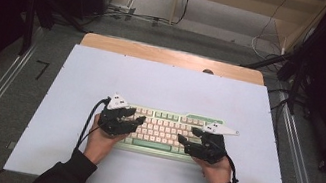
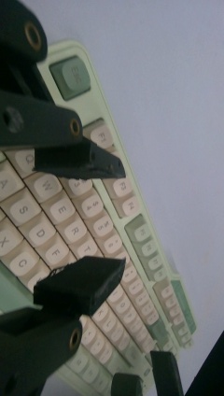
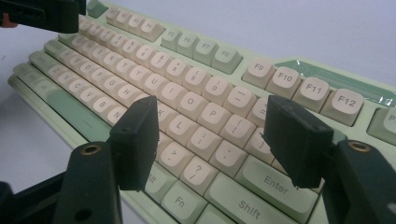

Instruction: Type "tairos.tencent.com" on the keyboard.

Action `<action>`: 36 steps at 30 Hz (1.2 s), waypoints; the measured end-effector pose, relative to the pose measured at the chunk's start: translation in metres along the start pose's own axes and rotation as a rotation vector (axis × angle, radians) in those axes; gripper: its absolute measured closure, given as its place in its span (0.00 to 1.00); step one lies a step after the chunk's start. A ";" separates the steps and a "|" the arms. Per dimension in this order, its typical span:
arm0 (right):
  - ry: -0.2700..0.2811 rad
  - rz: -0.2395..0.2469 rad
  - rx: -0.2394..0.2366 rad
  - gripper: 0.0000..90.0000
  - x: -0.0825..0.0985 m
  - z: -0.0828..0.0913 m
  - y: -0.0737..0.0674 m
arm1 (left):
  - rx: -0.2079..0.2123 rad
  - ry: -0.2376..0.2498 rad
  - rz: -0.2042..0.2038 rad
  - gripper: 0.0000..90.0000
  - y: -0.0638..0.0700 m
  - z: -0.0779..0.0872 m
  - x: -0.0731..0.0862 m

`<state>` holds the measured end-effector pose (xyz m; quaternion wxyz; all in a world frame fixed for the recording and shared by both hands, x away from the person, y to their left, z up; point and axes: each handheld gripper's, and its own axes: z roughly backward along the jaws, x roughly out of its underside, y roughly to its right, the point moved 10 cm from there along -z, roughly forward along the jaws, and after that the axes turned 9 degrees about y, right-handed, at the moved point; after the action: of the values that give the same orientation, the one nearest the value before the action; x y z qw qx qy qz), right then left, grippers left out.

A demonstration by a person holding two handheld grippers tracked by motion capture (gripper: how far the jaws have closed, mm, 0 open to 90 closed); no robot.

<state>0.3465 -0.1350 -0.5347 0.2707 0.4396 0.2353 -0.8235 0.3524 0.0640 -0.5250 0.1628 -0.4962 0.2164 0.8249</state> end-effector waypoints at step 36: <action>-0.008 0.070 -0.114 0.97 -0.008 -0.021 -0.036 | -0.052 -0.002 0.030 0.39 -0.012 0.007 0.006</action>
<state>0.3390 -0.0931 -0.5327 0.3250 0.4281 0.2653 -0.8004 0.3503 0.0777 -0.5294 0.1378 -0.4963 0.2024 0.8329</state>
